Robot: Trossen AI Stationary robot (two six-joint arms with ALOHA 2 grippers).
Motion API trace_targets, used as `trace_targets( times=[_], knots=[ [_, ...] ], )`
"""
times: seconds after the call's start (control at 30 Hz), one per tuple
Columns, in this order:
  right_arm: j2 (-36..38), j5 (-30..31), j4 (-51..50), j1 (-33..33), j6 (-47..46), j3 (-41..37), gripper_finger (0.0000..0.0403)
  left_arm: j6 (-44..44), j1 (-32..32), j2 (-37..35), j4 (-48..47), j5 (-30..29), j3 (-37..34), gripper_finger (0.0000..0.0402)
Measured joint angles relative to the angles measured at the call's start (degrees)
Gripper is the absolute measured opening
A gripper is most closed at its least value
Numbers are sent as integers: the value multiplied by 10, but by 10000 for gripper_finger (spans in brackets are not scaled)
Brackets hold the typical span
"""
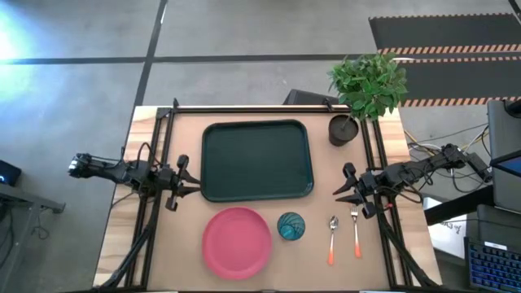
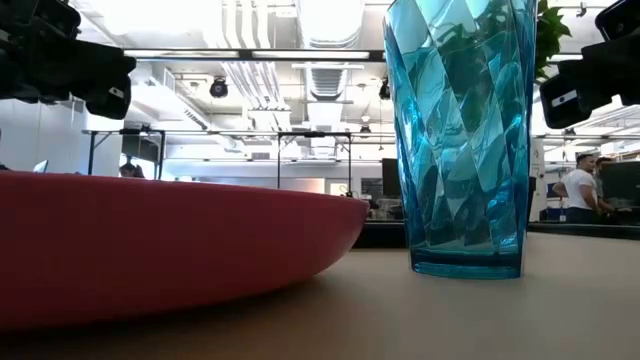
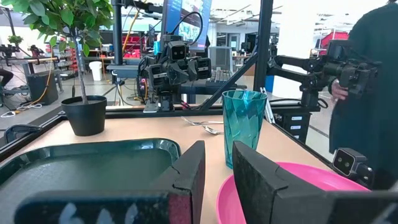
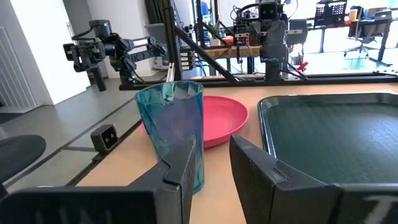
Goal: Pick and place plate/cup/fork/spoon on tray
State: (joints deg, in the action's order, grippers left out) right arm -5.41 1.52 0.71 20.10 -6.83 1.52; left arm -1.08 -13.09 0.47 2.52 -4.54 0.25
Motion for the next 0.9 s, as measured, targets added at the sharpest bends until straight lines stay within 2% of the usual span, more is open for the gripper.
trace_targets(
  times=[0.2,0.37,0.5,0.7,0.9],
  knots=[
    [0,0,3,0,0,0,89,0,0,0,0,0,0,63],
    [0,5,52,0,-31,0,89,0,0,0,0,0,0,63],
    [0,28,167,0,-56,0,89,0,0,0,0,0,0,63],
    [0,96,355,0,-25,0,89,0,0,0,0,0,0,63],
    [0,149,463,0,-36,0,89,3,0,0,9,-14,0,63]
  ],
)
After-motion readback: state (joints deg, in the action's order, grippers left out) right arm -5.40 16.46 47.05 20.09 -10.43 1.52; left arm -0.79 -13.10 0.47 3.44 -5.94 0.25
